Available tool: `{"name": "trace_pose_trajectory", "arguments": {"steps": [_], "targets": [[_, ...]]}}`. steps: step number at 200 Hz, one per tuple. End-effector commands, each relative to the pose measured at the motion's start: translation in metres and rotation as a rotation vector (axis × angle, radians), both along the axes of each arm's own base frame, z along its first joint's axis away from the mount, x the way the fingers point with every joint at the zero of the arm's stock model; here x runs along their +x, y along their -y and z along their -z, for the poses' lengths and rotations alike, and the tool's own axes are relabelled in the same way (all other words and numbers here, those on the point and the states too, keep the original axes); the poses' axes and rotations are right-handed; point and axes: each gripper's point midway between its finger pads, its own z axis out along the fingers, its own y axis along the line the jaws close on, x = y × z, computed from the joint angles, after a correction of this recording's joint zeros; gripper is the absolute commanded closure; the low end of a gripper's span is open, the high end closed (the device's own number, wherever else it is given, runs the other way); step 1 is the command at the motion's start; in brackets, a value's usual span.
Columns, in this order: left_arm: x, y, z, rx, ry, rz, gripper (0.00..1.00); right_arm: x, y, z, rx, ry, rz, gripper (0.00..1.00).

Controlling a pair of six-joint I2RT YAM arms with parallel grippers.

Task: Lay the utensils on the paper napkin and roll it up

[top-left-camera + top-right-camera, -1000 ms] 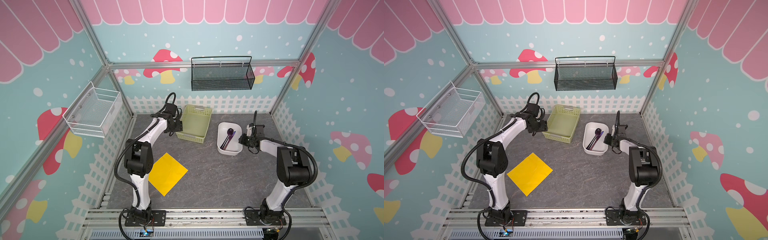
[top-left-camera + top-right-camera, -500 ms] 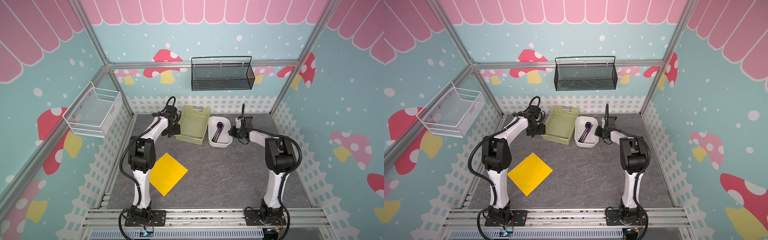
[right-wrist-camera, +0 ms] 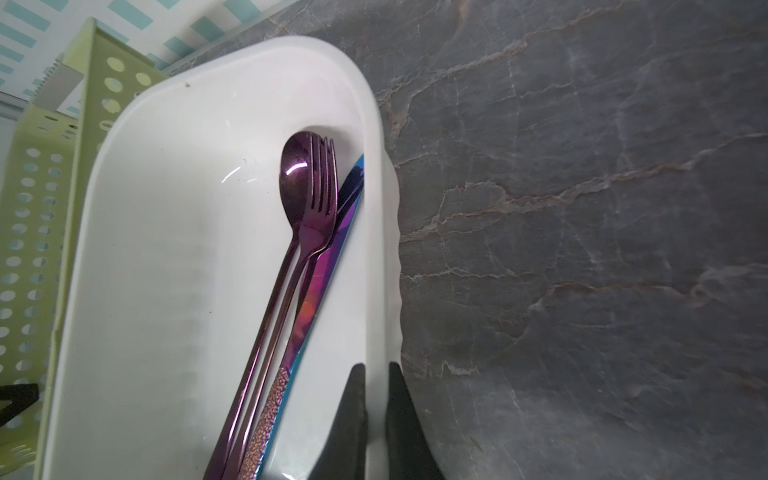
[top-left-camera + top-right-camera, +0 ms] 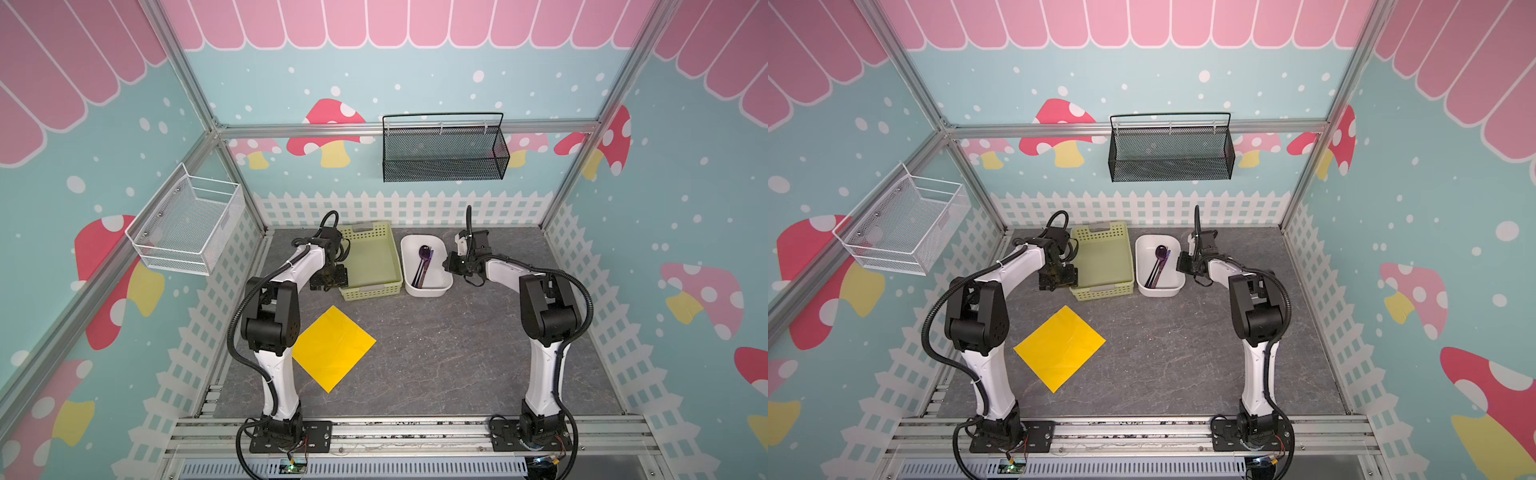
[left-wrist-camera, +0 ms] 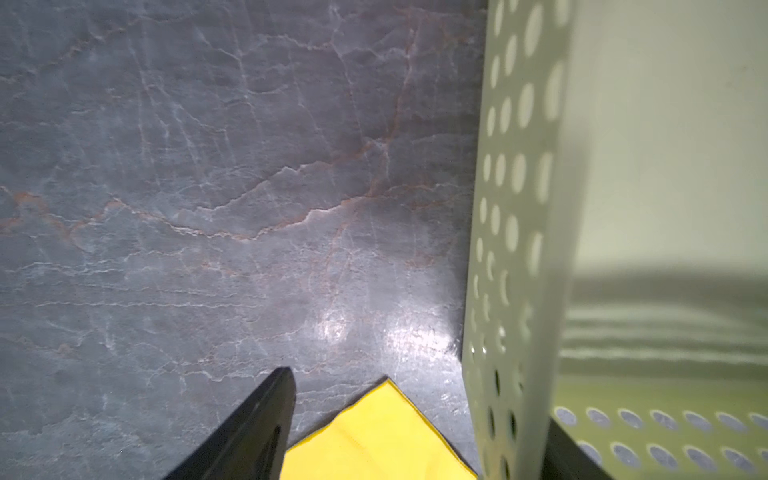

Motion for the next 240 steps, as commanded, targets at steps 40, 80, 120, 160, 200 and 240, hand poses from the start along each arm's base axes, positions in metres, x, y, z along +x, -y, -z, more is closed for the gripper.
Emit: {"name": "trace_pose_trajectory", "arguments": {"steps": [40, 80, 120, 160, 200, 240], "targets": [[0.033, 0.005, -0.017, -0.023, 0.084, 0.065, 0.47, -0.021, 0.038, -0.011, -0.142, -0.005, 0.048, 1.00], [0.053, 0.010, -0.018, -0.028, 0.106, 0.107, 0.64, -0.036, 0.068, -0.010, -0.201, -0.017, 0.077, 1.00], [0.070, 0.015, -0.019, -0.019, 0.116, 0.155, 0.74, -0.041, 0.093, -0.004, -0.189, -0.029, 0.092, 1.00], [0.087, 0.021, -0.025, -0.017, 0.137, 0.205, 0.78, -0.039, 0.099, -0.002, -0.176, -0.022, 0.095, 1.00], [0.101, 0.025, -0.032, 0.000, 0.153, 0.226, 0.77, -0.040, 0.097, -0.001, -0.159, -0.027, 0.096, 1.00], [0.090, 0.006, -0.062, 0.086, 0.173, 0.152, 0.61, -0.041, 0.100, -0.001, -0.176, -0.027, 0.103, 0.96]]}}
